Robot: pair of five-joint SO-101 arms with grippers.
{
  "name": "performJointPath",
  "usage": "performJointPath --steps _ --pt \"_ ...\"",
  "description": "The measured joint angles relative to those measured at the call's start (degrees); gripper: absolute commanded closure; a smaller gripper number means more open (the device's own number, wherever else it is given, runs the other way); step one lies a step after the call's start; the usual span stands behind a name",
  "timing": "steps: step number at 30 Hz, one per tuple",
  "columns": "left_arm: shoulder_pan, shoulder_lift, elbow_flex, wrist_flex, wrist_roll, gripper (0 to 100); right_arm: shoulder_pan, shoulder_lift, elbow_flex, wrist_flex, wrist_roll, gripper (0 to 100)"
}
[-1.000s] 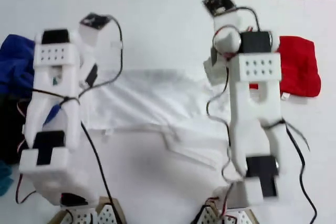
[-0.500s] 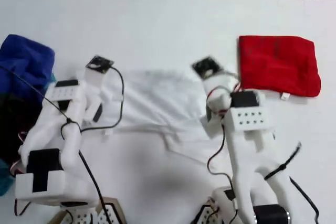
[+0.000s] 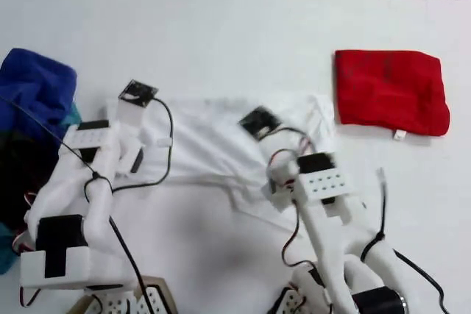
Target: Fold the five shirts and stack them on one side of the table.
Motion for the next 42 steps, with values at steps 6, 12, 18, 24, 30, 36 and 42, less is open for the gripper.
performJointPath --steps 6,12,18,24,30,36,42 --pt "0.0 0.0 0.0 0.0 0.0 97 -9.1 0.0 0.0 5.3 0.4 97.8" --pt "0.0 0.0 0.0 -0.2 0.0 97 -10.4 0.0 -0.3 6.5 0.4 90.6" --pt "0.0 0.0 0.0 -0.2 0.0 97 -10.4 0.0 -0.9 2.6 0.4 83.7" --pt "0.0 0.0 0.1 -0.2 0.0 97 -10.6 0.0 -0.9 1.7 0.4 84.1" --pt "0.0 0.0 0.1 -0.2 0.0 97 -8.4 0.0 -0.9 -3.0 0.2 84.3" --pt "0.0 0.0 0.1 -0.2 0.0 97 -4.1 0.0 -0.9 -4.5 0.2 84.3" --pt "0.0 0.0 0.1 -0.2 0.0 97 -1.1 0.0 -0.9 -4.8 0.2 84.3"
